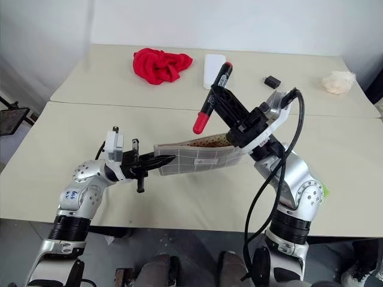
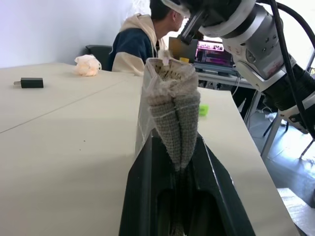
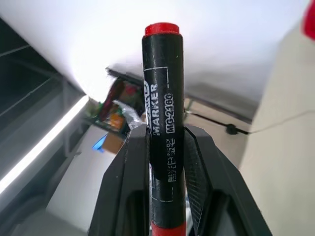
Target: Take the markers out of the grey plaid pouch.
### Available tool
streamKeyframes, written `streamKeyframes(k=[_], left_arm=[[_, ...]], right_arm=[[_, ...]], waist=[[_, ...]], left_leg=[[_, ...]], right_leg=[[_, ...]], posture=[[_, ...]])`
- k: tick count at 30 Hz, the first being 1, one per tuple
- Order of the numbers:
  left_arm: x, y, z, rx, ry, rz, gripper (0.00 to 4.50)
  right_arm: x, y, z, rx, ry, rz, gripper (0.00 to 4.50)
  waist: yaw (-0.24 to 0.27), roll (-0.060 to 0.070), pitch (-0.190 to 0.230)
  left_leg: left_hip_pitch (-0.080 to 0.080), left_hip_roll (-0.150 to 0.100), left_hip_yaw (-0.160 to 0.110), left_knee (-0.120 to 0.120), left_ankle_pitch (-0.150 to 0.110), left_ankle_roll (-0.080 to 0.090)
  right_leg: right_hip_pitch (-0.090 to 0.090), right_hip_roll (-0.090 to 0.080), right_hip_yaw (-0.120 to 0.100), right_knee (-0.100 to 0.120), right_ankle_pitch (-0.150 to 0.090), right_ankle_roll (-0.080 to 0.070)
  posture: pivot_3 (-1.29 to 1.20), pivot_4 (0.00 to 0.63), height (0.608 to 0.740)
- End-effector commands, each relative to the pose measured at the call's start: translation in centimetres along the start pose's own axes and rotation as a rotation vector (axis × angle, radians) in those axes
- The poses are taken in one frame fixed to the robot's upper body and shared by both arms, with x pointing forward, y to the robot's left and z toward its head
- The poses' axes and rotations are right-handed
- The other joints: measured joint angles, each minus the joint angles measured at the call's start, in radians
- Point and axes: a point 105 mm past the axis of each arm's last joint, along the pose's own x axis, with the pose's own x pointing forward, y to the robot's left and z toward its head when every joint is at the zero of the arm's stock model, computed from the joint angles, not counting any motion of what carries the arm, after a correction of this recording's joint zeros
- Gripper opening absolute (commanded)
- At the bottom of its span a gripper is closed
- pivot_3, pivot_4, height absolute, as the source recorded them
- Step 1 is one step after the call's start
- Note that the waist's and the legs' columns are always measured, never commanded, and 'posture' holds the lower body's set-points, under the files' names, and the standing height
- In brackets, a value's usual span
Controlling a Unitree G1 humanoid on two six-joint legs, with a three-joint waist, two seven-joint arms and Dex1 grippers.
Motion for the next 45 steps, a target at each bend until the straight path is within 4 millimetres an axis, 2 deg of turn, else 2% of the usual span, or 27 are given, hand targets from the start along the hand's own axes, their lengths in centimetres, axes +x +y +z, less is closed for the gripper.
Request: streamKeyframes(k=[1, 4, 8, 9, 12, 14, 17, 20, 23, 26, 28, 29, 33, 37, 38, 41, 44, 45], left_arm=[[0.0, -0.3, 0.6, 0.045, -0.004, -0.015, 0.0], [-0.3, 0.1, 0.7, 0.062, -0.001, 0.004, 0.0], [-1.0, 0.3, 0.6, 0.094, 0.027, 0.004, 0.0], [-1.4, 0.4, 0.5, 0.104, 0.036, 0.009, 0.0], [-2.0, 0.7, 0.3, 0.12, 0.042, 0.015, 0.0], [-1.9, 0.7, 0.3, 0.13, 0.037, 0.007, 0.0], [-1.6, 0.6, 0.3, 0.142, 0.034, -0.006, 0.0], [-1.3, 0.6, 0.4, 0.155, 0.03, -0.014, 0.0], [-1.2, 0.8, 0.8, 0.181, 0.013, -0.005, 0.0], [-1.1, 1.2, 1.3, 0.214, -0.007, 0.01, 0.0], [-1.0, 1.7, 1.6, 0.253, -0.01, 0.025, 0.0], [-1.0, 1.8, 1.7, 0.267, -0.011, 0.031, 0.0], [-1.2, 3.5, 2.2, 0.4, -0.001, 0.149, 0.0], [-2.1, 3.4, 1.2, 0.482, 0.075, 0.146, 0.0], [-3.0, 3.2, 0.5, 0.492, 0.123, 0.152, 0.28], [-4.8, 3.0, 0.1, 0.559, 0.2, 0.183, 1.09], [-6.4, 2.6, 0.4, 0.533, 0.213, 0.197, 2.06], [-7.1, 2.0, 0.2, 0.472, 0.224, 0.17, 2.35]], right_arm=[[-0.6, 4.2, 2.7, -0.185, 0.006, 0.135, 0.6], [-2.2, 5.7, 4.1, -0.389, 0.181, 0.089, 0.6], [-4.7, 4.9, 6.3, -0.474, 0.304, -0.128, 0.6], [-6.1, 3.1, 7.0, -0.531, 0.368, -0.316, 0.6], [-10.6, -0.7, 8.0, -0.639, 0.537, -0.705, 0.6], [-14.0, -3.4, 6.7, -0.664, 0.749, -0.922, 0.6], [-17.5, -5.5, 5.8, -0.701, 0.958, -1.086, 0.6], [-17.2, -6.7, 5.8, -0.669, 0.901, -1.065, 0.6], [-18.1, -8.5, 6.6, -0.78, 0.921, -1.141, 0.6], [-18.2, -9.2, 7.4, -0.877, 0.941, -1.16, 0.6], [-17.7, -9.0, 8.0, -0.962, 0.967, -1.127, 1.31], [-17.5, -8.9, 8.2, -0.992, 0.972, -1.115, 1.53], [-16.0, -8.1, 9.2, -1.132, 0.955, -0.998, 2.9], [-13.8, -6.6, 9.3, -1.343, 0.94, -0.739, 4.26], [-12.8, -5.8, 8.4, -1.349, 0.895, -0.605, 4.49], [-11.5, -4.4, 6.7, -1.36, 0.792, -0.364, 4.5], [-12.8, -5.7, 5.7, -1.363, 0.875, -0.354, 4.5], [-13.2, -6.2, 5.4, -1.363, 0.903, -0.353, 4.5]], waist=[[-0.003, 0.0, 0.0], [-0.001, 0.001, 0.001], [-0.001, 0.001, 0.001], [-0.001, 0.001, 0.001], [0.0, 0.001, 0.001], [-0.002, 0.001, 0.001], [-0.003, 0.001, 0.001], [-0.003, 0.001, 0.001], [-0.001, 0.001, 0.001], [0.008, 0.001, 0.001], [0.012, 0.001, 0.001], [0.015, 0.001, 0.001], [0.021, 0.001, 0.001], [0.021, 0.001, 0.001], [0.021, 0.001, 0.001], [0.017, 0.0, 0.001], [0.02, 0.0, 0.001], [0.022, 0.0, 0.001]], left_leg=[[0.0, 0.0, 0.0, 0.0, 0.0, 0.0], [0.0, 0.0, 0.0, -0.001, 0.0, 0.0], [0.001, 0.0, 0.0, -0.003, 0.0, 0.0], [0.001, 0.0, 0.001, -0.003, 0.0, 0.0], [0.001, 0.001, 0.002, -0.004, 0.0, 0.0], [0.001, 0.001, 0.002, -0.004, 0.0, 0.0], [0.001, 0.001, 0.003, -0.004, 0.0, 0.0], [0.001, 0.0, 0.003, -0.003, 0.0, 0.0], [0.001, 0.001, 0.003, -0.002, 0.0, 0.0], [0.0, 0.0, 0.003, -0.002, 0.0, 0.0], [0.0, 0.0, 0.003, -0.002, 0.0, 0.0], [0.0, 0.0, 0.003, -0.001, 0.0, 0.0], [0.0, 0.0, 0.003, -0.001, 0.0, 0.0], [0.001, 0.0, 0.004, -0.001, 0.0, 0.0], [0.0, 0.0, 0.004, -0.001, 0.0, 0.0], [0.001, 0.0, 0.004, -0.002, 0.0, 0.0], [0.001, 0.0, 0.004, -0.001, 0.0, 0.0], [0.001, 0.0, 0.004, -0.001, 0.0, 0.0]], right_leg=[[0.0, 0.0, 0.0, 0.0, 0.0, 0.0], [0.0, 0.0, 0.0, -0.001, 0.0, 0.0], [0.0, 0.001, -0.001, -0.004, 0.0, 0.0], [0.0, 0.001, -0.001, -0.004, 0.0, 0.0], [0.0, 0.001, -0.001, -0.005, 0.0, 0.0], [0.001, 0.001, 0.0, -0.007, 0.0, 0.0], [0.0, 0.0, 0.0, -0.008, 0.001, 0.001], [0.0, 0.0, 0.0, -0.009, 0.002, 0.002], [0.0, 0.0, 0.0, -0.009, 0.002, 0.002], [0.0, 0.0, 0.0, -0.009, 0.002, 0.003], [0.001, 0.0, 0.0, -0.009, 0.002, 0.003], [0.0, 0.0, 0.0, -0.009, 0.002, 0.003], [0.001, 0.0, 0.0, -0.009, 0.002, 0.003], [0.001, 0.0, 0.0, -0.009, 0.003, 0.004], [0.001, 0.0, 0.0, -0.009, 0.003, 0.004], [0.002, 0.001, -0.001, -0.009, 0.003, 0.005], [0.002, 0.001, -0.001, -0.009, 0.003, 0.005], [0.002, 0.001, -0.001, -0.009, 0.003, 0.005]], posture=[[0.0, 0.15, 0.74], [0.0, 0.15, 0.74], [0.0, 0.15, 0.74], [0.0, 0.15, 0.74], [0.0, 0.15, 0.74], [0.0, 0.15, 0.74], [0.0, 0.15, 0.74], [0.0, 0.15, 0.74], [0.0, 0.15, 0.74], [0.0, 0.15, 0.74], [0.0, 0.15, 0.74], [0.0, 0.15, 0.74], [0.0, 0.15, 0.74], [0.0, 0.15, 0.74], [0.0, 0.15, 0.74], [0.0, 0.15, 0.74], [0.0, 0.15, 0.74], [0.0, 0.15, 0.74]])
